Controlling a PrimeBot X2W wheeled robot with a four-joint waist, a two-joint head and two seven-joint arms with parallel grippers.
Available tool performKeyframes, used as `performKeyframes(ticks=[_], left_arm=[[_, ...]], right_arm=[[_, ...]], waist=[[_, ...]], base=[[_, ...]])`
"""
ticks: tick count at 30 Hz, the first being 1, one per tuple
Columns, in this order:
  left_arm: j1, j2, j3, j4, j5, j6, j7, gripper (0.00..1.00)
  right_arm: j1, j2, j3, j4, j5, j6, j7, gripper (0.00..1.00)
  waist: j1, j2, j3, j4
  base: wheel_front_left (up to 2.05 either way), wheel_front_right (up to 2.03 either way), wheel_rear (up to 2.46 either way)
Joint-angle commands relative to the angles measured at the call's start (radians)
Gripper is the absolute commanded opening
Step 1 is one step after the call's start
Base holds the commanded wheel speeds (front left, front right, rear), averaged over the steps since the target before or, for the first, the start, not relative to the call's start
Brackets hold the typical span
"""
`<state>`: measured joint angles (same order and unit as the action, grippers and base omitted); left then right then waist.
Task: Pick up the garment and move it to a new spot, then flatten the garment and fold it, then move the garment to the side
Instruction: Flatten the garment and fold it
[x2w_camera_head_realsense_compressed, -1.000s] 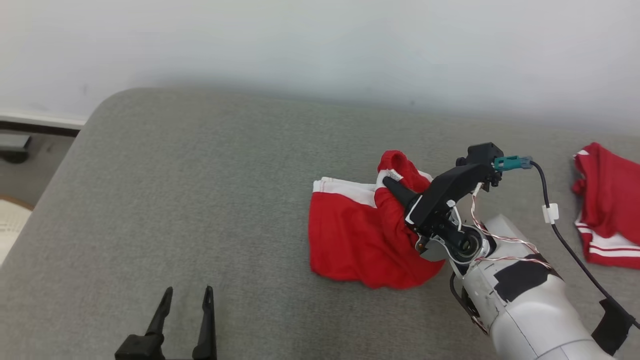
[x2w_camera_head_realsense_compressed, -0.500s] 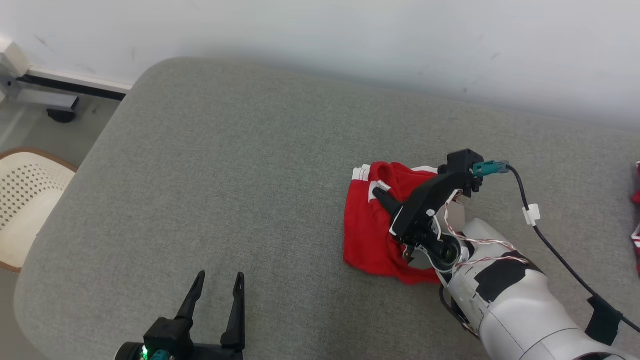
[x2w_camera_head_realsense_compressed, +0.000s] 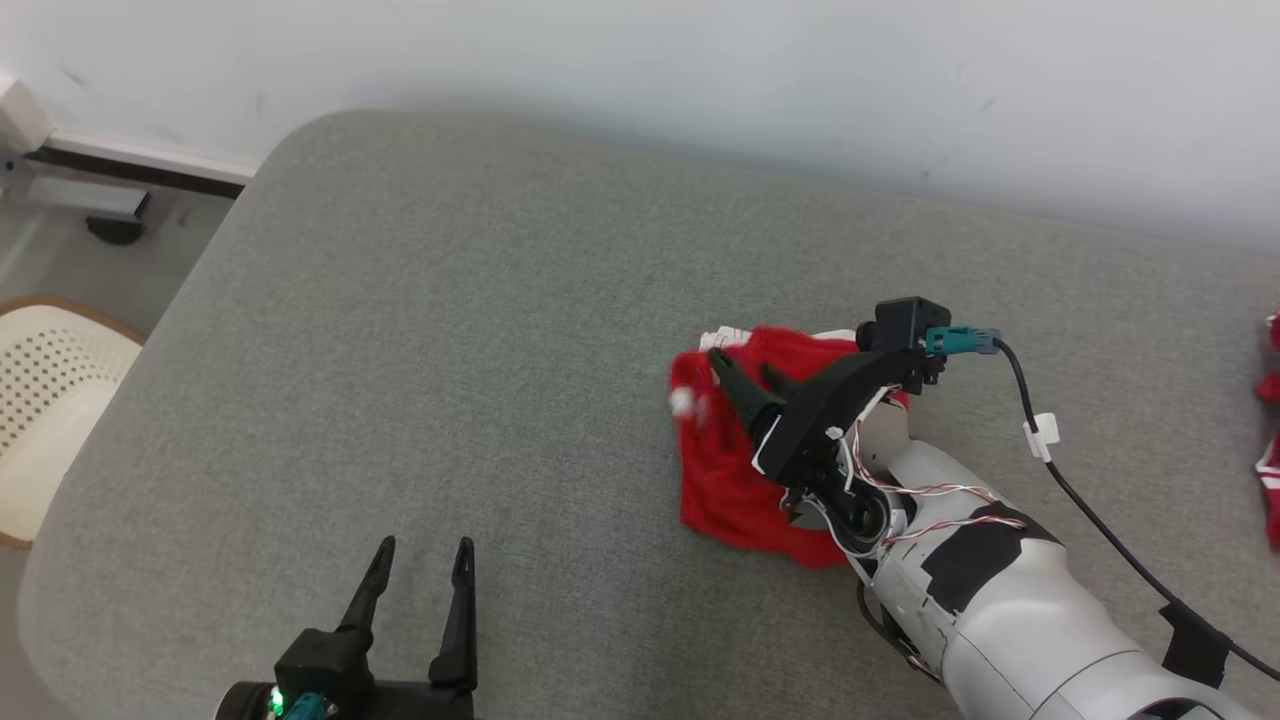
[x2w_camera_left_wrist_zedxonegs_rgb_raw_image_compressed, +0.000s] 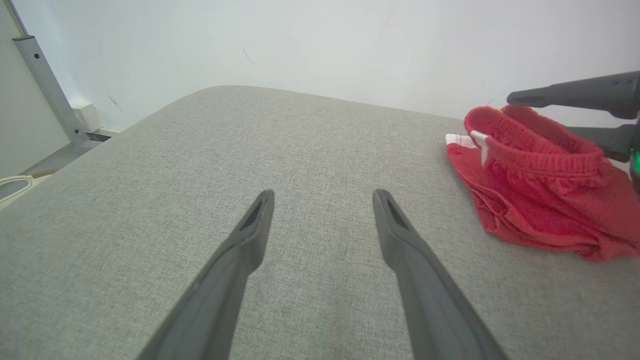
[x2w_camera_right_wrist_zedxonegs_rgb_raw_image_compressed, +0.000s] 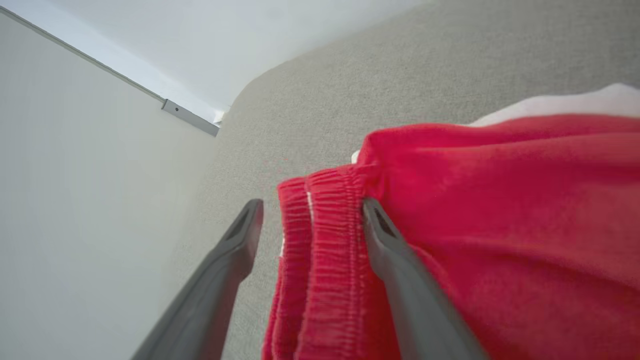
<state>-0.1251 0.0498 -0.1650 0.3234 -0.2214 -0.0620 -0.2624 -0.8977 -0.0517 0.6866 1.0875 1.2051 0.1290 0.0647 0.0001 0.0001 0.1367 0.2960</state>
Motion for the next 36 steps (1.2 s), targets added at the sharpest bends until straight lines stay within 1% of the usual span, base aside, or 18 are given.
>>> performKeyframes(ticks=[1, 2, 3, 4, 5, 7, 10, 13, 17, 18, 20, 23, 24, 28, 31, 36], left_arm=[[0.010, 0.001, 0.008, 0.004, 0.011, -0.003, -0.003, 1.00], [0.022, 0.000, 0.021, 0.004, 0.019, -0.006, -0.003, 1.00], [0.022, 0.000, 0.021, 0.004, 0.019, -0.006, -0.003, 1.00], [0.033, 0.001, 0.035, 0.001, 0.028, -0.006, -0.003, 1.00], [0.033, 0.001, 0.035, 0.001, 0.028, -0.006, -0.003, 1.00], [0.038, 0.001, 0.049, -0.004, 0.033, -0.010, -0.003, 1.00], [0.055, 0.001, 0.074, -0.012, 0.048, -0.015, -0.003, 1.00], [0.076, 0.001, 0.101, -0.021, 0.061, -0.015, -0.003, 1.00], [0.092, 0.001, 0.133, -0.037, 0.077, -0.021, -0.003, 1.00], [0.099, 0.001, 0.142, -0.042, 0.080, -0.022, -0.003, 1.00], [0.110, 0.000, 0.153, -0.050, 0.087, -0.024, -0.003, 1.00], [0.104, 0.001, 0.162, -0.061, 0.094, -0.024, -0.003, 1.00], [0.104, 0.001, 0.167, -0.066, 0.098, -0.024, -0.003, 1.00], [0.106, 0.001, 0.178, -0.074, 0.109, -0.029, -0.003, 1.00], [0.111, 0.001, 0.190, -0.082, 0.116, -0.029, -0.003, 1.00], [0.121, 0.001, 0.202, -0.091, 0.125, -0.030, -0.003, 1.00]], right_arm=[[-0.001, 0.002, 0.012, -0.005, -0.002, 0.002, -0.019, 1.00], [0.002, 0.001, 0.015, -0.017, 0.005, 0.002, -0.044, 1.00], [0.002, 0.001, 0.015, -0.017, 0.005, 0.002, -0.044, 1.00], [-0.003, -0.010, 0.025, -0.029, -0.015, 0.002, -0.084, 1.00], [-0.003, -0.010, 0.025, -0.029, -0.015, 0.002, -0.084, 1.00], [0.003, -0.035, 0.032, -0.054, -0.028, 0.002, -0.128, 1.00], [0.019, -0.088, 0.060, -0.094, -0.071, 0.002, -0.211, 1.00], [0.045, -0.135, 0.061, -0.127, -0.095, 0.002, -0.288, 1.00], [0.091, -0.199, 0.044, -0.166, -0.154, 0.002, -0.328, 1.00], [0.098, -0.216, 0.023, -0.187, -0.183, 0.002, -0.329, 1.00], [0.136, -0.243, -0.052, -0.248, -0.249, 0.002, -0.329, 1.00], [0.245, -0.260, -0.185, -0.357, -0.393, 0.002, -0.328, 1.00], [0.319, -0.257, -0.278, -0.445, -0.501, 0.002, -0.329, 1.00], [0.500, -0.219, -0.447, -0.615, -0.675, 0.002, -0.329, 1.00], [0.611, -0.172, -0.548, -0.721, -0.757, 0.002, -0.329, 1.00], [0.744, -0.121, -0.624, -0.852, -0.864, 0.002, -0.329, 1.00]], waist=[[-0.0001, -0.0001, -0.016, -0.017], [-0.0001, -0.0001, -0.028, -0.031], [-0.0001, -0.0001, -0.028, -0.031], [-0.0001, -0.0001, -0.040, -0.045], [-0.0001, -0.0001, -0.040, -0.045], [-0.0001, -0.0001, -0.051, -0.059], [-0.0001, -0.0001, -0.064, -0.080], [-0.0001, -0.0001, -0.079, -0.104], [-0.0001, -0.0001, -0.088, -0.131], [-0.0001, -0.0001, -0.088, -0.140], [-0.0001, -0.0001, -0.088, -0.154], [-0.0001, -0.0001, -0.087, -0.168], [-0.0001, -0.0001, -0.085, -0.176], [-0.0001, -0.0001, -0.087, -0.189], [-0.0001, -0.0001, -0.088, -0.201], [-0.0001, -0.0001, -0.096, -0.218]], base=[[0.00, 0.00, 0.00], [0.00, 0.00, 0.00], [0.00, 0.00, 0.00], [0.00, 0.00, 0.00], [0.00, 0.00, 0.00], [0.00, 0.00, 0.00], [0.00, 0.00, 0.00], [0.00, 0.00, 0.00], [0.00, 0.00, 0.00], [0.00, 0.00, 0.00], [0.00, 0.00, 0.00], [0.00, 0.00, 0.00], [0.00, 0.00, 0.00], [0.00, 0.00, 0.00], [0.00, 0.00, 0.00], [0.00, 0.00, 0.00]])
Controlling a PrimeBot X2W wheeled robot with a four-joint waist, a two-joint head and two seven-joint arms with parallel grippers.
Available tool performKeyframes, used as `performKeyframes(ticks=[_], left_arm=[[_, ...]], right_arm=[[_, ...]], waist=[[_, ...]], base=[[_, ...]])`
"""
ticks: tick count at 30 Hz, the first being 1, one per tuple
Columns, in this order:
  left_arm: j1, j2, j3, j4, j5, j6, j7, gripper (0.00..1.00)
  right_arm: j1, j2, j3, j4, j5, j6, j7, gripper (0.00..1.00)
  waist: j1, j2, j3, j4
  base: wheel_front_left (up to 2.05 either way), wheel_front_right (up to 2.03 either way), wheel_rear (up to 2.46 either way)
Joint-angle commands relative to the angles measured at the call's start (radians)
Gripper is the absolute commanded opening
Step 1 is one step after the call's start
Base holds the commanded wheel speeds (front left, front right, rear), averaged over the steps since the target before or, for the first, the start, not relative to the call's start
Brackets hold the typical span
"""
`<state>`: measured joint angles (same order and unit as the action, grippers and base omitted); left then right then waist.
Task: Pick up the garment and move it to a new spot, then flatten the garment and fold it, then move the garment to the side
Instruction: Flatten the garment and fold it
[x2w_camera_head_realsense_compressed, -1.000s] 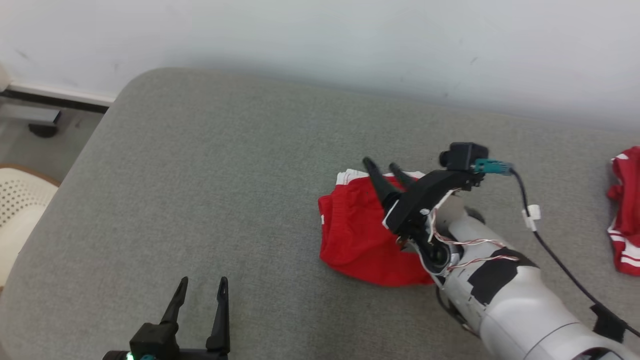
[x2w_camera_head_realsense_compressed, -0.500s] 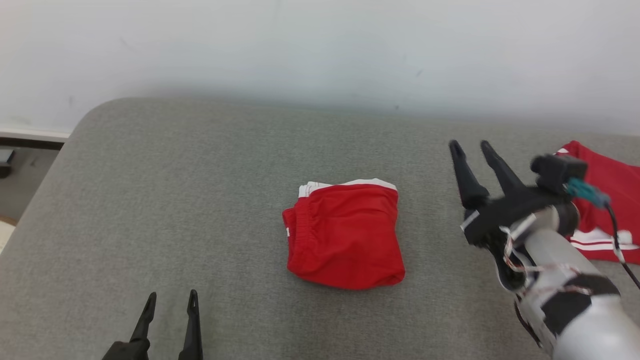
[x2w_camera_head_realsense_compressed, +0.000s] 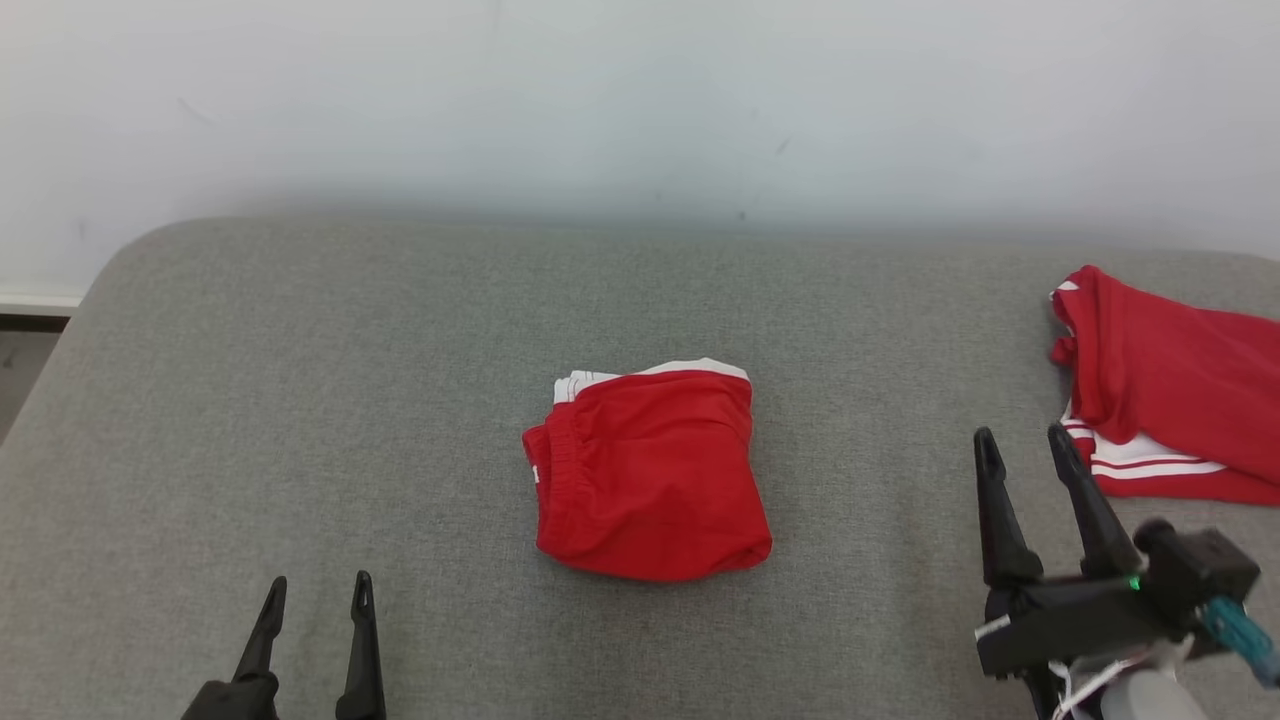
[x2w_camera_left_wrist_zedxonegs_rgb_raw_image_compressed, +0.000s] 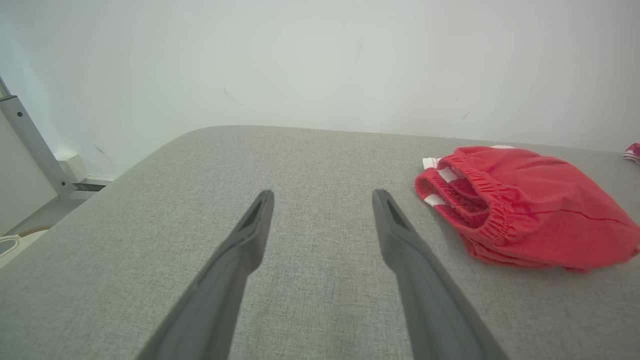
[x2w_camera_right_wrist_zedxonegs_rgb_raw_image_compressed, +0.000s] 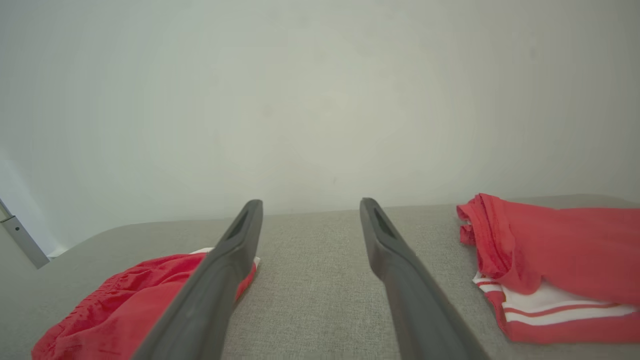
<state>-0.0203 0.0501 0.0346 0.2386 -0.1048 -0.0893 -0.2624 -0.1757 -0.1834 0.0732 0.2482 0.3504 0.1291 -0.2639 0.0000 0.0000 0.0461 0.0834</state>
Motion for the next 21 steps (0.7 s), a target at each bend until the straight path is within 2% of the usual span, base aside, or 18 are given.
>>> performKeyframes(ticks=[1, 9, 21], left_arm=[[0.019, 0.000, 0.004, -0.008, 0.008, -0.003, -0.003, 1.00], [0.039, 0.000, 0.007, -0.022, 0.018, 0.002, -0.003, 1.00], [0.058, 0.000, -0.002, -0.036, 0.032, 0.008, -0.003, 1.00]], right_arm=[[0.043, 0.024, -0.026, -0.038, -0.020, 0.002, 0.000, 1.00], [0.203, 0.103, -0.079, -0.176, -0.106, 0.002, 0.000, 1.00], [0.278, 0.134, -0.084, -0.155, -0.128, 0.002, 0.000, 1.00]], waist=[[0.0000, 0.0000, -0.008, -0.008], [0.0000, 0.0000, -0.033, -0.024], [0.0000, 0.0000, -0.050, -0.048]], base=[[0.00, 0.00, 0.00], [0.00, 0.00, 0.00], [0.00, 0.00, 0.00]])
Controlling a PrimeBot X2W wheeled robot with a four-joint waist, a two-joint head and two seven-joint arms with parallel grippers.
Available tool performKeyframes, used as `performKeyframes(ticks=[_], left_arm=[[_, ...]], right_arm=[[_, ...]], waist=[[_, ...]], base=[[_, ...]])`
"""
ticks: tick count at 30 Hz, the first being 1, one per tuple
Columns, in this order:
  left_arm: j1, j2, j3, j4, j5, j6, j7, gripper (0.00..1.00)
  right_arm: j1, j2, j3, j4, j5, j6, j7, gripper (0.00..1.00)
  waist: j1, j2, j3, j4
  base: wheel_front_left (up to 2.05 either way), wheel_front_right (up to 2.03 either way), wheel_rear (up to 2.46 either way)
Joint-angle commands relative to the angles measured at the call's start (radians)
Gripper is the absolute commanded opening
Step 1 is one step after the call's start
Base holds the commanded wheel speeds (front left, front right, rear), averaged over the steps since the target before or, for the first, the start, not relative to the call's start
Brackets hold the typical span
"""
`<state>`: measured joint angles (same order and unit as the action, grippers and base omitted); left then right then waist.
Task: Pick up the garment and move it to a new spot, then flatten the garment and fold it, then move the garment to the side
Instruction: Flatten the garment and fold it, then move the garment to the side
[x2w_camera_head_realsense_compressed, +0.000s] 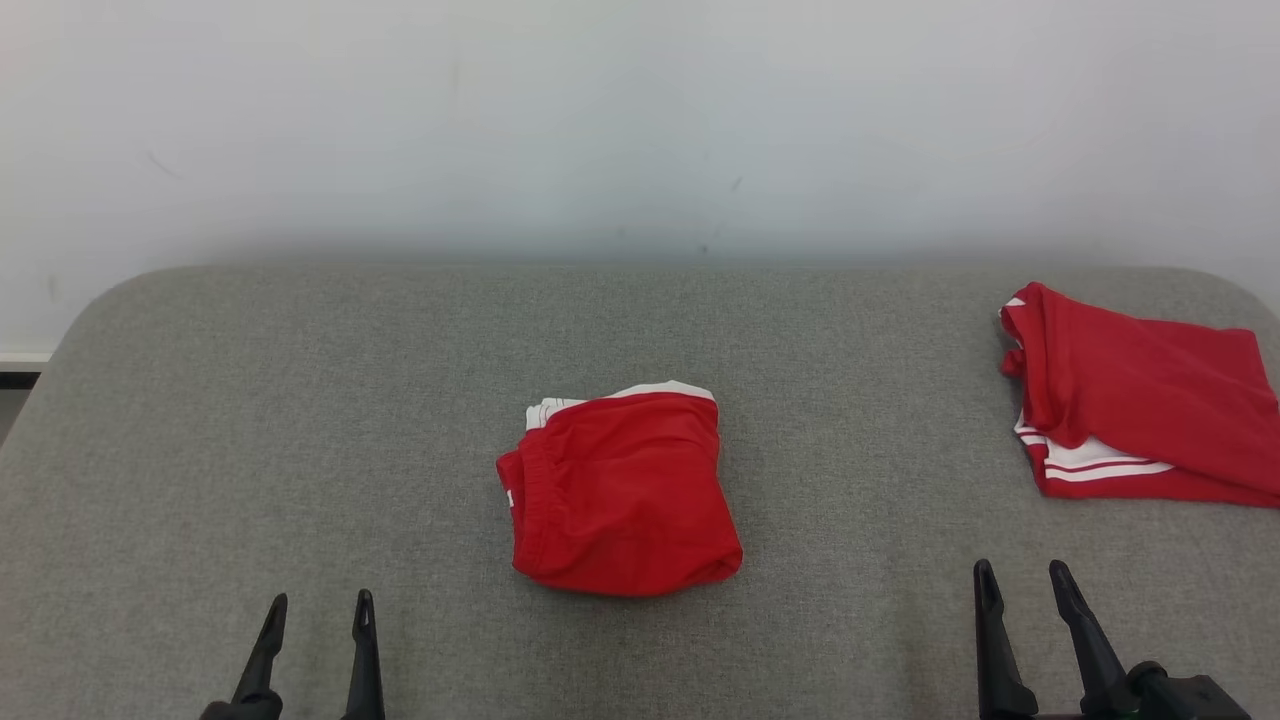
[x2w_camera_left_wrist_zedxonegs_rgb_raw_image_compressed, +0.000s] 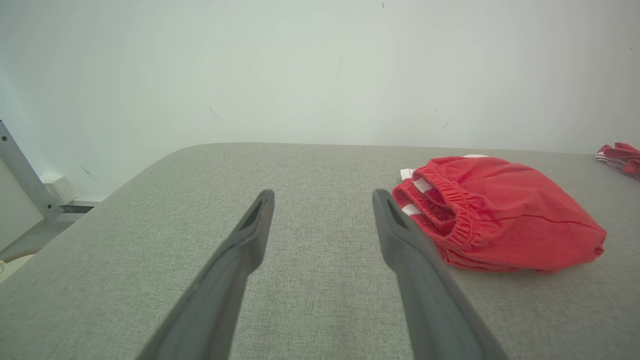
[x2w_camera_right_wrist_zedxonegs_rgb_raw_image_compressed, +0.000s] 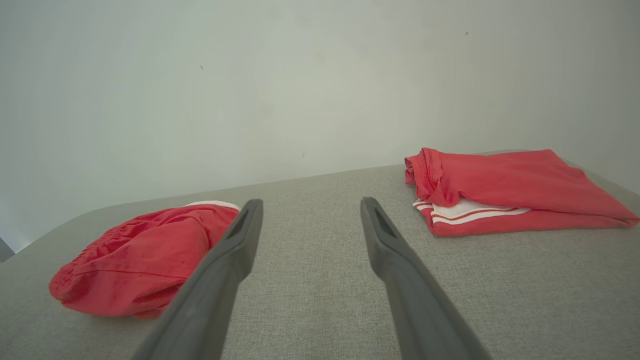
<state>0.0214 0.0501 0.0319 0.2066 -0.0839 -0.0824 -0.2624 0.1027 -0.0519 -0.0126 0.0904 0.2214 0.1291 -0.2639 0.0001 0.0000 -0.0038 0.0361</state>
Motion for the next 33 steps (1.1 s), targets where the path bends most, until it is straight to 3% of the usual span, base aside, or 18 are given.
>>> performKeyframes(ticks=[1, 25, 33], left_arm=[[0.016, 0.000, 0.001, -0.003, 0.010, 0.000, -0.003, 1.00], [0.019, 0.000, 0.007, 0.015, 0.012, -0.003, -0.003, 1.00], [0.007, 0.000, 0.003, 0.016, 0.011, -0.004, -0.003, 1.00]], right_arm=[[-0.002, 0.002, 0.002, 0.005, 0.003, 0.002, 0.000, 1.00], [-0.003, 0.002, 0.014, 0.041, 0.010, 0.002, 0.000, 1.00], [-0.122, 0.001, 0.094, 0.094, 0.002, 0.002, 0.000, 1.00]], waist=[[-0.0001, 0.0000, -0.001, -0.001], [-0.0001, 0.0000, -0.021, 0.000], [-0.0001, 0.0000, -0.009, 0.002]], base=[[0.00, 0.00, 0.00], [0.00, 0.00, 0.00], [0.00, 0.00, 0.00]])
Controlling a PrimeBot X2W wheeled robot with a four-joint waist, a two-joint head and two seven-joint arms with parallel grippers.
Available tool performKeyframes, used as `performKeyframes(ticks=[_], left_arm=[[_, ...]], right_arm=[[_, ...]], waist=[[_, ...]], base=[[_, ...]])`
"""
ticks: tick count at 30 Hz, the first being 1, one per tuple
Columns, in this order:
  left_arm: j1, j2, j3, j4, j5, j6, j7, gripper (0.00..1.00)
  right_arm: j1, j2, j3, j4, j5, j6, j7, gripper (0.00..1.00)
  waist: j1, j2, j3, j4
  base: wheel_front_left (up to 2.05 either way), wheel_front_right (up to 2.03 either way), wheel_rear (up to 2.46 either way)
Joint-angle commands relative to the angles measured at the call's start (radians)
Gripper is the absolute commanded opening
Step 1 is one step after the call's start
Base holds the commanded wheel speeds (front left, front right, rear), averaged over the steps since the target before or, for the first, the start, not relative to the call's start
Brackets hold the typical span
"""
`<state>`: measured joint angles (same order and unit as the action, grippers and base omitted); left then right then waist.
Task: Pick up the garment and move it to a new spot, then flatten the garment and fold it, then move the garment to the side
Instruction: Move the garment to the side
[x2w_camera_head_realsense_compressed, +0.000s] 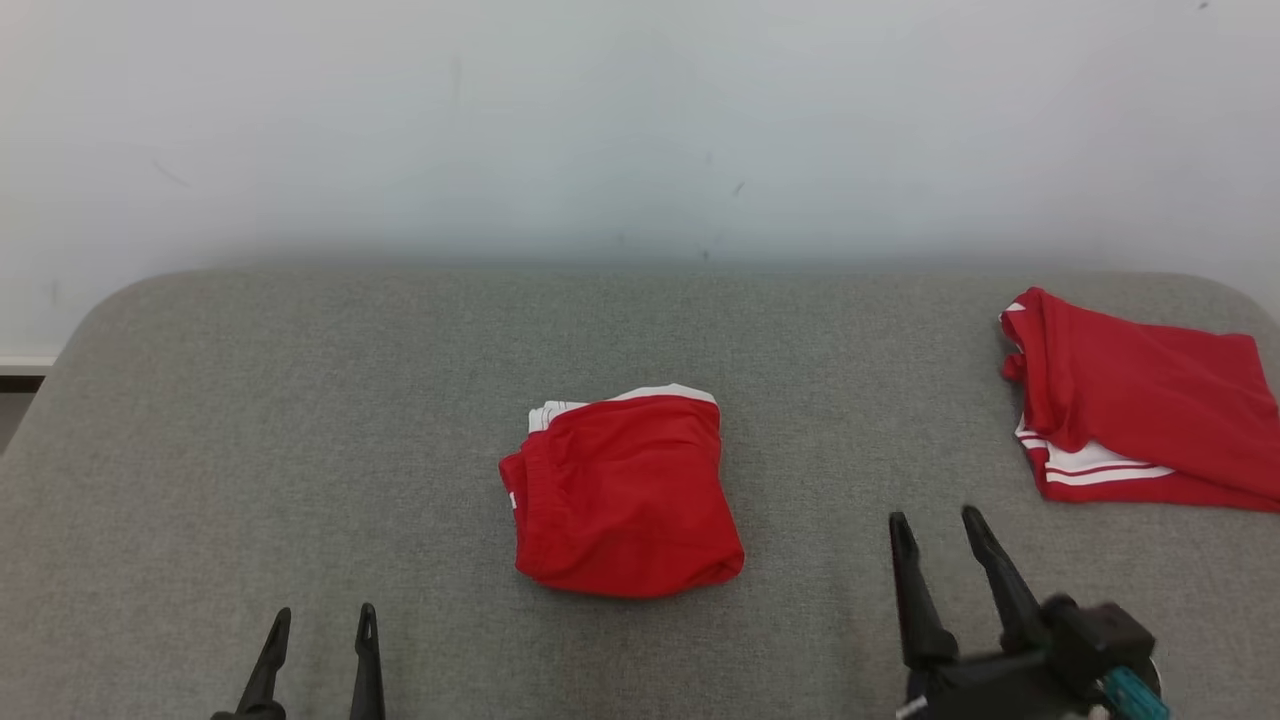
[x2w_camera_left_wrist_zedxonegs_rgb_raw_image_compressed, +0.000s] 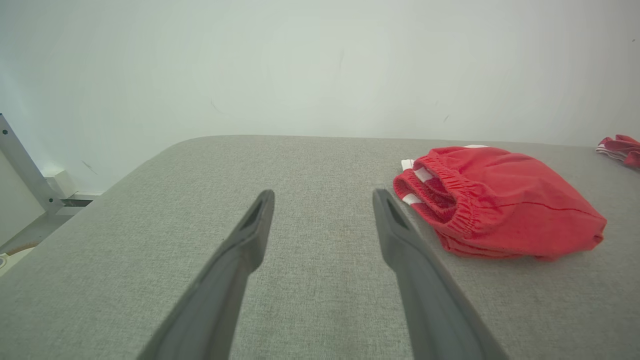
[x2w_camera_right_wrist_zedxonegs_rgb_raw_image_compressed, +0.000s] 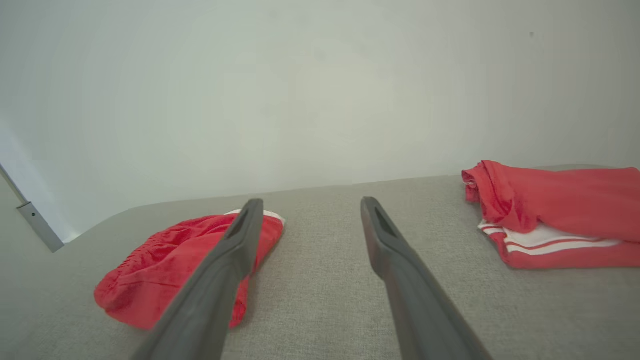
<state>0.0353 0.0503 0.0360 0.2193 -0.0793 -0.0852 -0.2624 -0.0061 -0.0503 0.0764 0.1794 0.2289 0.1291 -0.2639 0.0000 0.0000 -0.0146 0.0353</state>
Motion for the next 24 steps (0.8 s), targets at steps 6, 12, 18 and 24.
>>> performKeyframes(ticks=[6, 12, 18, 24], left_arm=[[-0.026, 0.000, -0.025, 0.012, 0.001, -0.007, -0.003, 1.00], [-0.047, 0.000, -0.058, 0.018, -0.012, -0.007, -0.003, 1.00], [-0.086, 0.000, -0.099, 0.026, -0.031, 0.000, -0.003, 1.00], [-0.110, 0.000, -0.122, 0.040, -0.042, 0.006, -0.003, 1.00]], right_arm=[[-0.237, 0.000, 0.101, 0.214, 0.045, 0.002, 0.000, 1.00], [-0.435, -0.001, 0.148, 0.500, 0.086, 0.002, 0.000, 1.00], [-0.619, 0.000, 0.170, 0.754, 0.140, 0.002, 0.004, 1.00], [-0.718, 0.000, 0.211, 0.939, 0.228, 0.002, 0.038, 1.00]], waist=[[0.0000, 0.0000, 0.018, 0.043], [0.0000, 0.0000, 0.050, 0.088], [0.0000, 0.0000, 0.096, 0.142], [0.0000, 0.0000, 0.115, 0.179]], base=[[0.00, 0.00, 0.00], [0.00, 0.00, 0.00], [0.00, 0.00, 0.00], [0.00, 0.00, 0.00]])
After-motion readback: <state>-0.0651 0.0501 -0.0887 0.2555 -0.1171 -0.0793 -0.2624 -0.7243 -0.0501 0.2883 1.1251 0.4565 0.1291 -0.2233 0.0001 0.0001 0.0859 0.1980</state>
